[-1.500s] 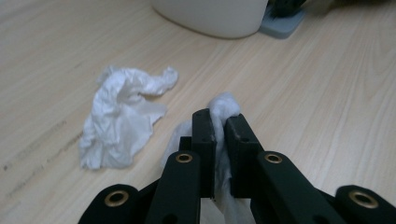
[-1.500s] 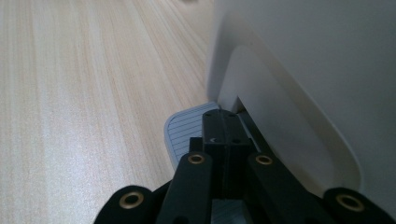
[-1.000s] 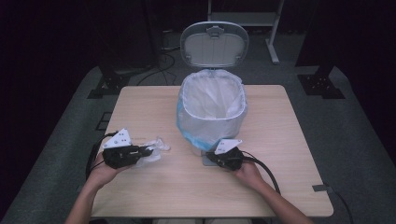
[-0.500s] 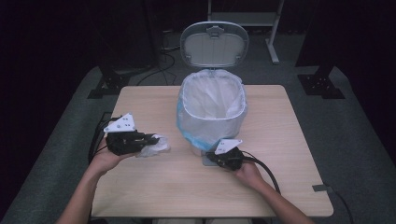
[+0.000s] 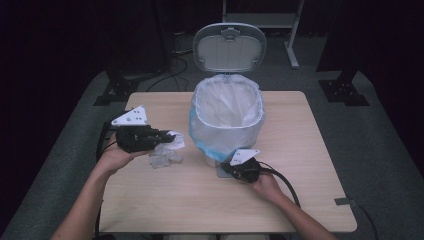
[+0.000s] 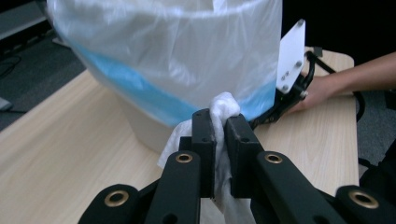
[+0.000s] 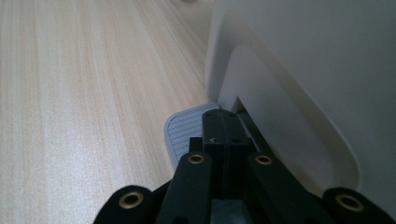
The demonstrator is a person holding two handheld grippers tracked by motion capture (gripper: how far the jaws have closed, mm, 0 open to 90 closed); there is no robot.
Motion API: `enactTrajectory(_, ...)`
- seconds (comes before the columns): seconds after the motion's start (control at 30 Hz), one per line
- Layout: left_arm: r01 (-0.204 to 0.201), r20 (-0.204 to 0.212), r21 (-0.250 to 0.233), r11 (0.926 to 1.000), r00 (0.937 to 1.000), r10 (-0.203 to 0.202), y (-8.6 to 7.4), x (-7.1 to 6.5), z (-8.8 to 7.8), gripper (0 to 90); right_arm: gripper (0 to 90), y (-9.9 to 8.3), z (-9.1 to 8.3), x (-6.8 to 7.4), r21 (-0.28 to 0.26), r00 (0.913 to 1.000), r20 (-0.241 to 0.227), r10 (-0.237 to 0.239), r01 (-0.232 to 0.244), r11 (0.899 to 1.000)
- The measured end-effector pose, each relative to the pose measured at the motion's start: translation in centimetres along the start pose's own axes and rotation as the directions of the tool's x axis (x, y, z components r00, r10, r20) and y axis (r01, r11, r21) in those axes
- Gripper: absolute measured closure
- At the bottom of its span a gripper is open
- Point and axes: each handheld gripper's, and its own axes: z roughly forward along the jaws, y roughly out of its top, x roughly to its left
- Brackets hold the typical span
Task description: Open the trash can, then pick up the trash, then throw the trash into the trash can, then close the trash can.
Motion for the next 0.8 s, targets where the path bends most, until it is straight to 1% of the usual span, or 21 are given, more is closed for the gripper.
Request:
enactTrajectory(0.07,-0.015,0.009,-0.005,0.9999,0.9998,0.015,0.9,-0.1,0.2,83.9,90.0,0.0,0.0,-0.1,-0.004,1.0000,0.000,-0.007,0.007,1.000)
enactTrajectory(0.13,-0.028,0.013,-0.006,0.9996,0.9995,0.028,1.5,-0.2,0.3,83.9,90.0,0.0,0.0,0.0,-0.002,1.0000,-0.002,-0.001,0.001,1.000)
enactTrajectory(0.2,-0.028,0.015,-0.008,0.9996,0.9995,0.028,1.7,-0.2,0.3,83.9,90.0,0.0,0.0,0.0,-0.002,1.0000,-0.002,0.000,0.000,1.000)
enactTrajectory(0.33,-0.041,0.019,-0.018,0.9990,0.9990,0.041,2.8,-0.4,0.4,83.8,90.0,0.0,0.0,0.0,-0.004,1.0000,-0.004,0.001,-0.001,1.000)
enactTrajectory(0.4,-0.044,0.022,-0.019,0.9989,0.9988,0.044,2.9,-0.4,0.4,83.8,90.0,-0.1,0.0,0.0,-0.004,1.0000,-0.004,0.000,0.000,1.000)
enactTrajectory(0.53,-0.062,0.022,-0.019,0.9979,0.9978,0.062,4.0,-0.6,0.4,83.8,90.0,-0.1,0.0,-0.1,-0.004,1.0000,-0.004,-0.004,0.004,1.000)
enactTrajectory(0.6,-0.062,0.028,-0.026,0.9977,0.9976,0.063,4.3,-0.6,0.5,83.8,90.0,-0.1,0.0,-0.1,-0.004,1.0000,-0.002,-0.004,0.004,1.000)
enactTrajectory(0.7,-0.075,0.030,-0.022,0.9969,0.9967,0.076,5.0,-0.6,0.7,83.8,90.0,-0.1,0.0,-0.1,-0.005,1.0000,-0.002,-0.004,0.004,1.000)
enactTrajectory(0.73,-0.075,0.030,-0.022,0.9969,0.9967,0.076,5.0,-0.6,0.7,83.8,90.0,-0.1,0.0,0.0,-0.004,1.0000,-0.002,-0.002,0.002,1.000)
enactTrajectory(0.77,-0.084,0.033,-0.026,0.9962,0.9959,0.084,5.6,-0.6,0.8,83.8,90.0,-0.1,0.0,-0.1,-0.003,1.0000,-0.001,-0.004,0.004,1.000)
enactTrajectory(0.8,-0.084,0.033,-0.026,0.9962,0.9959,0.084,5.6,-0.6,0.8,83.8,90.0,-0.1,0.0,-0.1,-0.003,1.0000,-0.001,-0.004,0.004,1.000)
